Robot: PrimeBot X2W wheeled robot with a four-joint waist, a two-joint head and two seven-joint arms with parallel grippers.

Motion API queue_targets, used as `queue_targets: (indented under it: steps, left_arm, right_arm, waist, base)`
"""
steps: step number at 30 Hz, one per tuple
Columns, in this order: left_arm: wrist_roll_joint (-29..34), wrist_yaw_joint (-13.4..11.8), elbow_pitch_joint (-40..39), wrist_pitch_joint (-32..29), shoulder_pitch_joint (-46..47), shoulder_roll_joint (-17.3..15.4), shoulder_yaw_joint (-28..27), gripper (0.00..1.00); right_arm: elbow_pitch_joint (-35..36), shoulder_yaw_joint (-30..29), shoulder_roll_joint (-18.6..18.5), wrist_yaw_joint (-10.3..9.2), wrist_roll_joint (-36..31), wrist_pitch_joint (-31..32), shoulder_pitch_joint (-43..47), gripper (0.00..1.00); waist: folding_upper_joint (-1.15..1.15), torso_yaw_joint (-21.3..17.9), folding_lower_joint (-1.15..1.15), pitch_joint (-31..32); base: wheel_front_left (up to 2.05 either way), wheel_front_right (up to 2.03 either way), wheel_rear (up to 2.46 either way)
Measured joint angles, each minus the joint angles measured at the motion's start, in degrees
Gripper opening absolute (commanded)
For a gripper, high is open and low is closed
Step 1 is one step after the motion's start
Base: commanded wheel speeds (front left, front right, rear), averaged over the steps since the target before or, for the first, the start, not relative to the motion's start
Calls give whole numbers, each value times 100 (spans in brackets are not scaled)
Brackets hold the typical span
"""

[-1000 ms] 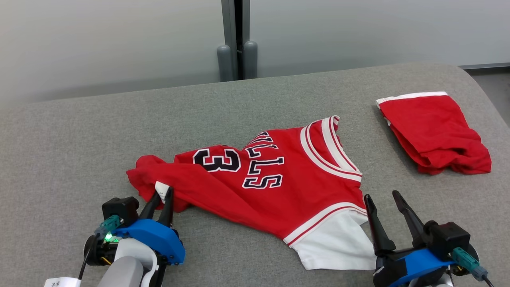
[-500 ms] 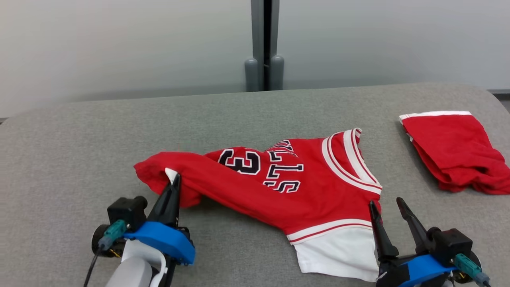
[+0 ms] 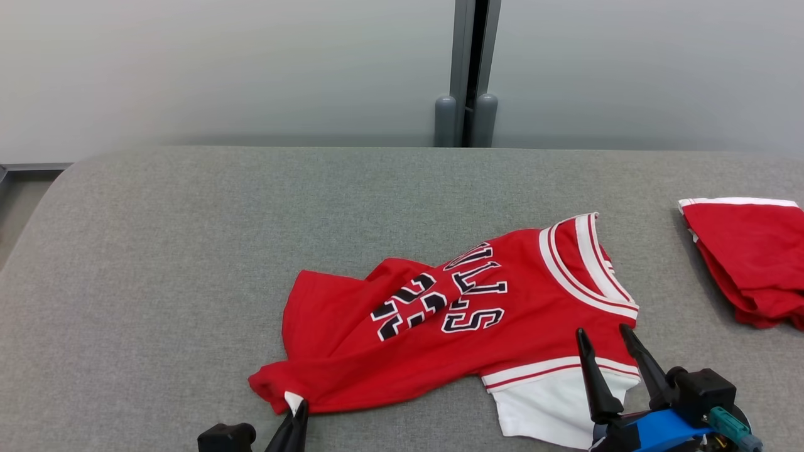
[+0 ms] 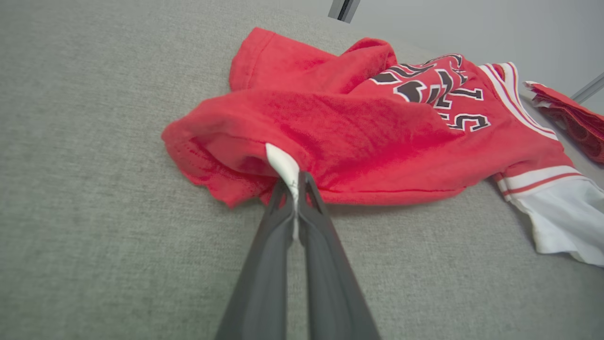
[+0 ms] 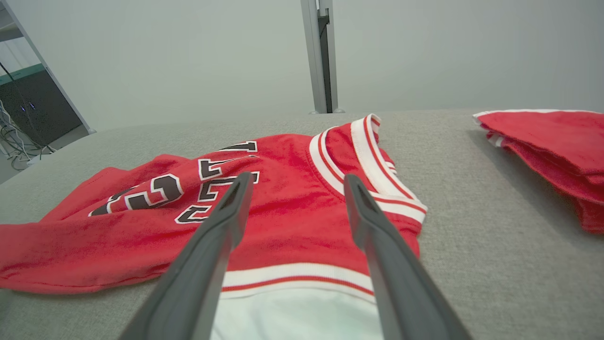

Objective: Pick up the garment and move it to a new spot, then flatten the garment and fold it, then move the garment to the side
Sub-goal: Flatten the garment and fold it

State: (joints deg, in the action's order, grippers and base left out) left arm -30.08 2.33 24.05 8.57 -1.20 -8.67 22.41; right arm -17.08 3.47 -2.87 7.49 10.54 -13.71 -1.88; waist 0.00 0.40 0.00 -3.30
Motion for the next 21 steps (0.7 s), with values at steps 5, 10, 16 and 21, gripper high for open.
queue_targets:
  steps: [5, 10, 16, 21]
  left_arm:
    - [-157, 21, -27, -102, -142, -26, -38, 100]
    - [-147, -142, -393, -107, -306, -377, -238, 100]
    - [-108, -308, -1102, -151, -227, -573, -401, 100]
    - [77, -269, -1136, -836, 891, -757, -267, 100]
  right_arm:
    - [-52, -34, 0, 0, -25, -19, -17, 100]
    - [-80, -90, 0, 0, -30, -51, -15, 100]
    - [-96, -122, 0, 0, -23, -57, 1, 100]
    - [-64, -96, 0, 0, -58, -48, -94, 100]
  waist:
    - [0, -37, 0, 27]
    - [0, -109, 0, 36]
    - [0, -198, 0, 32]
    - [0, -316, 0, -118]
  base:
    - [0, 0, 0]
    - [0, 0, 0]
    - [0, 0, 0]
    - [0, 0, 0]
